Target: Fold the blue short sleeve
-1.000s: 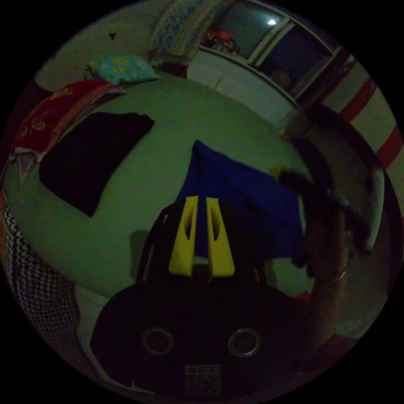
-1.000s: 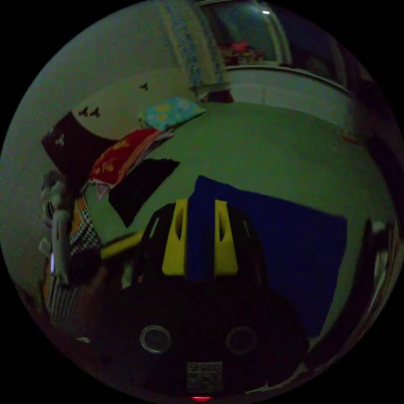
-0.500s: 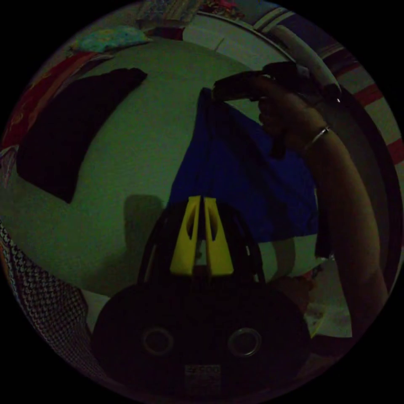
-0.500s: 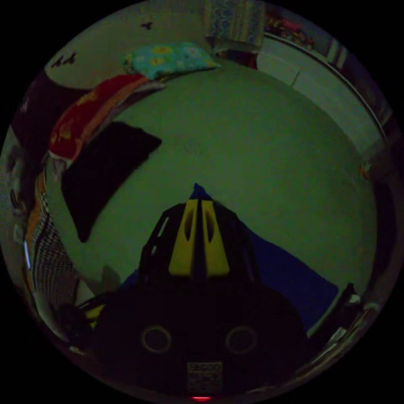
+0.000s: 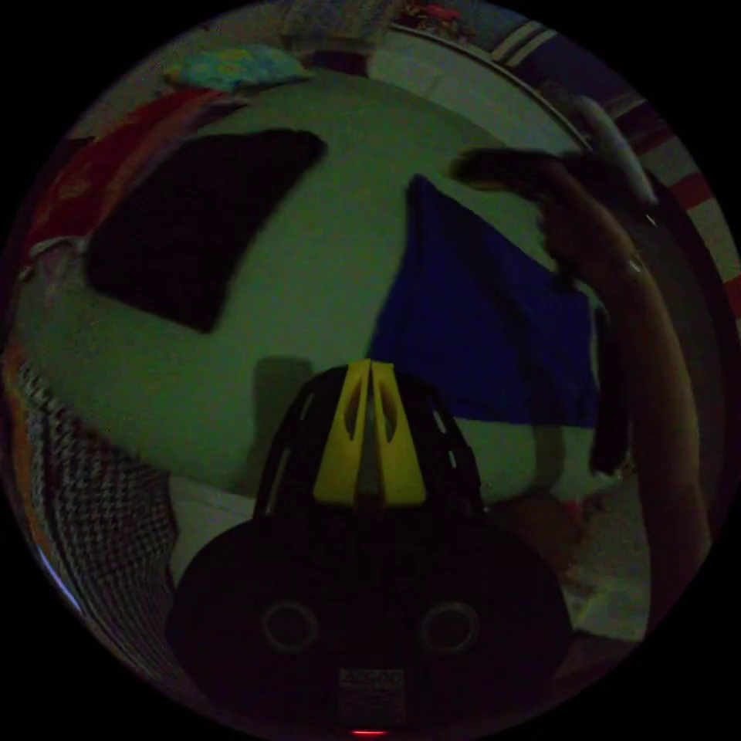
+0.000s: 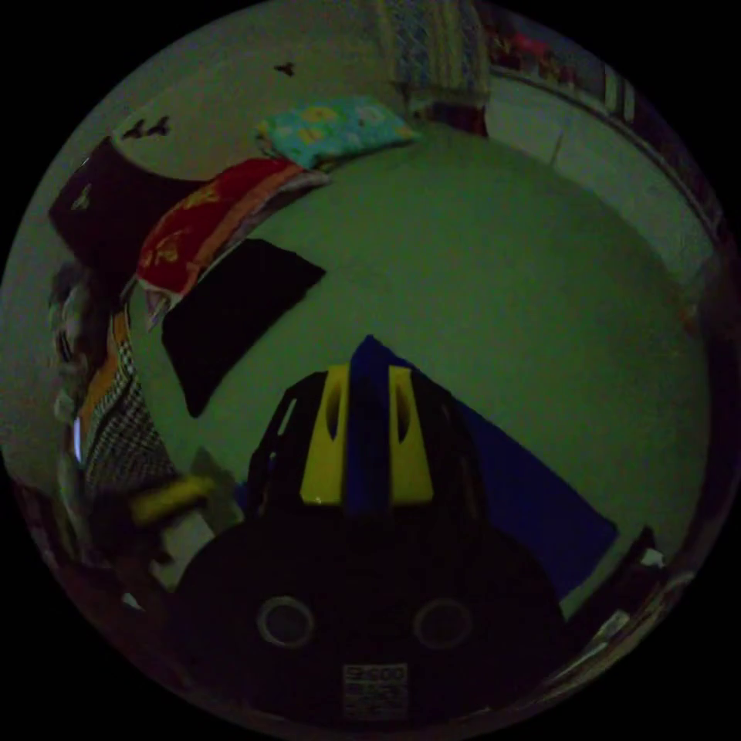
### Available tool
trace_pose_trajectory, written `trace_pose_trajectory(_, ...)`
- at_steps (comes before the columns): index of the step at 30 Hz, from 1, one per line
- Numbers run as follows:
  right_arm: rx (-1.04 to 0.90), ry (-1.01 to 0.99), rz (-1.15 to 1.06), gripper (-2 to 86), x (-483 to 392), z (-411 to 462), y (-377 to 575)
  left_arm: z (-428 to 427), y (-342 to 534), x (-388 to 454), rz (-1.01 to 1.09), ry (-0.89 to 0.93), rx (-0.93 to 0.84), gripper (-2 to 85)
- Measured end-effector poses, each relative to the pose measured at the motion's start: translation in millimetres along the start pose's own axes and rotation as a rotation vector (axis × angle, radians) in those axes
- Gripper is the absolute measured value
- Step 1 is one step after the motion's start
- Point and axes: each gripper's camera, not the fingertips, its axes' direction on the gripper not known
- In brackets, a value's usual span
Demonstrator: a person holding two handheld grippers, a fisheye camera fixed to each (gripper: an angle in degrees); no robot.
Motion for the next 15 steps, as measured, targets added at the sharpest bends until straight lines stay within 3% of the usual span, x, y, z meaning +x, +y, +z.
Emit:
trace_pose_trajectory(4,-0.041,0.118,0.027,6.7,16,-39,85,-26,20,32,0.081,0.254,0.216,-0.4)
trace_pose_trajectory(8,-0.096,0.291,0.217,5.4,53,-61,183,-12,26,113,0.181,0.132,0.231,-0.5)
trace_pose_trajectory(11,-0.121,0.383,0.353,4.5,84,-64,234,22,27,168,0.247,0.193,0.126,-0.5)
trace_pose_trajectory(13,-0.159,0.412,0.405,3.1,100,-66,259,50,29,197,0.282,0.127,0.003,-0.5)
trace_pose_trajectory(15,-0.07,0.384,0.5,1.1,114,-92,287,70,34,220,0.324,0.042,-0.078,-0.4)
